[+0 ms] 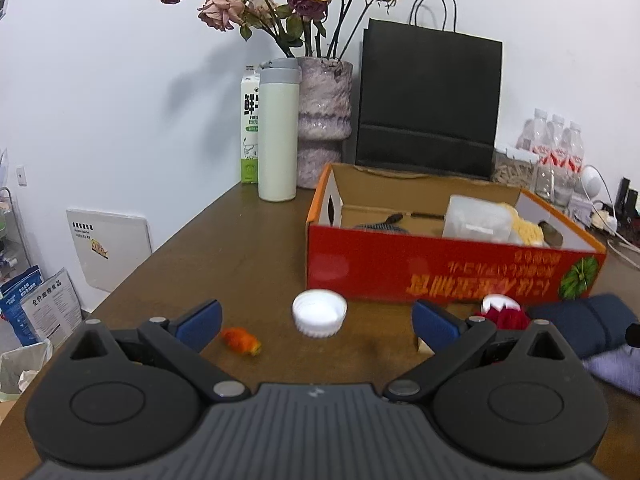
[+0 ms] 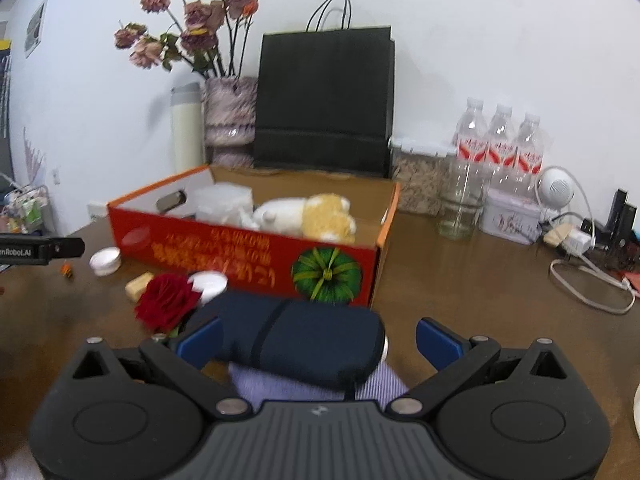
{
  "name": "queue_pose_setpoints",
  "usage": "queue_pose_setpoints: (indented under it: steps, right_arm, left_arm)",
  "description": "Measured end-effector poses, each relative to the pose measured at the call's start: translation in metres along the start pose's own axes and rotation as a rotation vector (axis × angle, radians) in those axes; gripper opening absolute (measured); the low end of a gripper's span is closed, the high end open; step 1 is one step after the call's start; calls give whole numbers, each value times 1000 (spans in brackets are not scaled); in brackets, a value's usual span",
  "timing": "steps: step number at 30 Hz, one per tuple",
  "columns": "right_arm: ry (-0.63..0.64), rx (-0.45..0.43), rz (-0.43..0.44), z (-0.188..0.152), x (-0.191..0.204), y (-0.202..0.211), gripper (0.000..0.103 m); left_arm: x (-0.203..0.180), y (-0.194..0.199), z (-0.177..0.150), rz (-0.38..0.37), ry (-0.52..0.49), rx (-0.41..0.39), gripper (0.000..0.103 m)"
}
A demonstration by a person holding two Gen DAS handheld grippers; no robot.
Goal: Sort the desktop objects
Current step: 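Withdraw both open tools from the box back over the table, then grasp the lavender cloth with the right tool and lift it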
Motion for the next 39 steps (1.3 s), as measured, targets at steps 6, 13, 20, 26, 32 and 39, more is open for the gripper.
queue_pose_setpoints:
  steps: [6,13,20,26,32,39]
  right_arm:
    - [2,101,20,-19,-7,1,103]
    - [-4,169,23,-26,-19,-10,103]
    - [-48,165,57,-24,-28,-17,99]
    - [-40,136,66,-23,-25,-10,58]
    - [-55,118,77,-24,-25,-4,16]
    - [-68,28,86,-21,-16,20,12]
  left_arm:
    - [11,9,-9,-11,-31,11,103]
    - [14,8,-12,-10,-25,31,103]
    - [14,7,-14,-9,-25,33,103]
    - [15,5,-15,-7,-18,45,103]
    - [18,4,-16,3,-11,52,103]
    - [23,1,-16,17,3,70,103]
Point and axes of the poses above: each gripper's, at about its wrist camera, not at the fingertips, and y roughly against the way its jaws point, x to its left, z to its top, the point moved 2 cm from there along -y, roughly the way its jaws point, and after that the axes turned 15 degrees about z, right-handed, at the moved point
